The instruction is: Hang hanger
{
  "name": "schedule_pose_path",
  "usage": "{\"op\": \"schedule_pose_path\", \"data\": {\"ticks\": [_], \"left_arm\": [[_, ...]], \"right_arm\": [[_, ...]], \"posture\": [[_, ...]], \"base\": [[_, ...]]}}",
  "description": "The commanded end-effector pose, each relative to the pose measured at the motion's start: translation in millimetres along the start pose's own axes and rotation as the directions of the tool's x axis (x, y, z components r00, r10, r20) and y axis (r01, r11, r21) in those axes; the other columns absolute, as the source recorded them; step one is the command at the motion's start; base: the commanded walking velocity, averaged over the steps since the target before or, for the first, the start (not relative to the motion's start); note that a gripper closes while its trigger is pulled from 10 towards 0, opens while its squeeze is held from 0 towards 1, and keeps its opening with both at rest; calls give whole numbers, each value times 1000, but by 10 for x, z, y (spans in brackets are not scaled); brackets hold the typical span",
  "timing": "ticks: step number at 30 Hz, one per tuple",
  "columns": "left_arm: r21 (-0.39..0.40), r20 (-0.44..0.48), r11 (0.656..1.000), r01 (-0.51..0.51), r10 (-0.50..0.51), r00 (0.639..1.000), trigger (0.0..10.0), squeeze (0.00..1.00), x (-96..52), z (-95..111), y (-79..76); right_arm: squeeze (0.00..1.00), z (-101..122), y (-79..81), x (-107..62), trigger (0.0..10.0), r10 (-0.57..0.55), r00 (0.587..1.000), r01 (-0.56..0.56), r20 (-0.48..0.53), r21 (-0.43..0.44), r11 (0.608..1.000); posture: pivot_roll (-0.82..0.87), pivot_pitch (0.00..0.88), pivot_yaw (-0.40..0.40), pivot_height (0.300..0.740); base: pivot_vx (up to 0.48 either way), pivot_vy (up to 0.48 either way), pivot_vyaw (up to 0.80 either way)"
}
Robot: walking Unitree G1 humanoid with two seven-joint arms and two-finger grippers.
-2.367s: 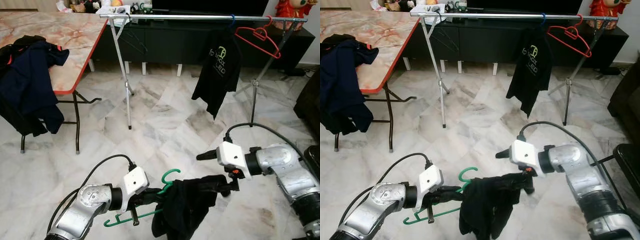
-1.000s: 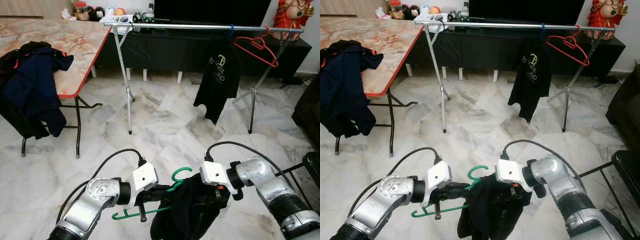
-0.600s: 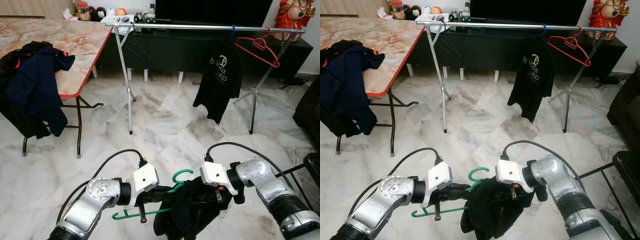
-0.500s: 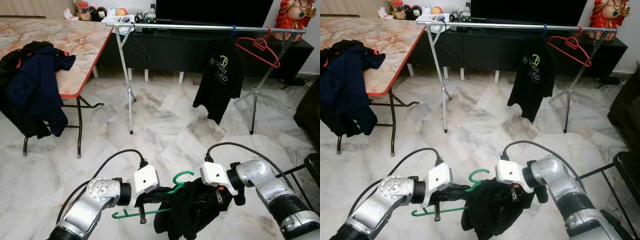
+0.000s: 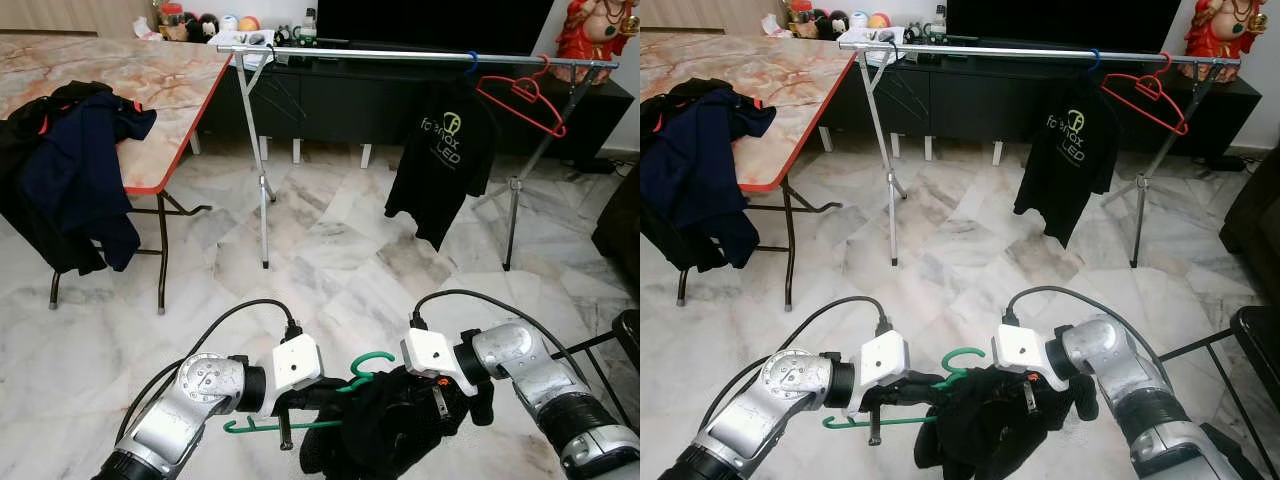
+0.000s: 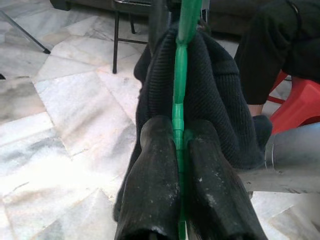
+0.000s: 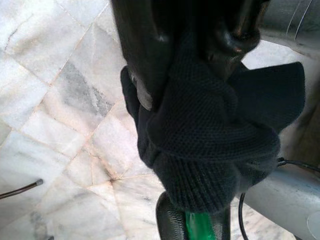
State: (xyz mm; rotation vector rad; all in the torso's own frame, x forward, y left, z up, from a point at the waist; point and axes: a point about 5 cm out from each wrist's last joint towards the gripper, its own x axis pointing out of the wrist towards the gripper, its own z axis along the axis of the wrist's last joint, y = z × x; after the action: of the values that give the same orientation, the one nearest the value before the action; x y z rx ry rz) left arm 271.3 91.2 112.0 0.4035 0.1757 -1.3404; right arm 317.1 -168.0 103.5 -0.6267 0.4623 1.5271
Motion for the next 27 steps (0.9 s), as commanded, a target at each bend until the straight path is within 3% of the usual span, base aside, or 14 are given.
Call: {"op": "schedule_pose_path", "data": {"ticks": [1, 5, 6, 7, 8, 22, 27], "left_arm": [[67, 43, 998, -13, 10, 999, 10000, 0, 7, 142, 55], [72, 27, 997, -4, 2, 1000, 10000, 0, 13, 140, 67], [69, 23, 998, 3, -4, 1000, 10000, 39, 12, 136, 67], [66, 22, 998, 7, -8, 1000, 10000, 584, 8, 133, 68], [52, 20, 999, 14, -15, 1000, 10000, 1000, -5, 123, 71], [40, -36, 998, 50, -48, 998, 10000, 1000, -155, 85, 110], [40, -88, 999, -10, 14, 996, 10000, 1000, -383, 27, 227]], "right_arm": [[0, -38, 55, 54, 0, 37, 999, -37, -10, 8, 999], [0, -37, 58, 58, 0, 41, 999, -41, -11, 9, 999], [0, -39, 59, 57, 0, 41, 999, -41, -11, 9, 999], [0, -41, 60, 56, 0, 41, 999, -40, -12, 10, 999], [0, -47, 63, 53, 0, 40, 999, -40, -14, 11, 999], [0, -71, 63, 37, 0, 40, 999, -40, -34, 17, 999], [0, -214, 126, 34, 0, 38, 994, -34, -104, 43, 999]], "posture": [[27, 99, -42, 740], [28, 108, -44, 740], [28, 108, -44, 740], [28, 108, -44, 740], [28, 108, -44, 740], [34, 125, -52, 740], [38, 136, -54, 740]], "base": [[0, 0, 0], [0, 0, 0], [0, 0, 0], [0, 0, 0], [0, 0, 0], [0, 0, 0], [0, 0, 0]]}}
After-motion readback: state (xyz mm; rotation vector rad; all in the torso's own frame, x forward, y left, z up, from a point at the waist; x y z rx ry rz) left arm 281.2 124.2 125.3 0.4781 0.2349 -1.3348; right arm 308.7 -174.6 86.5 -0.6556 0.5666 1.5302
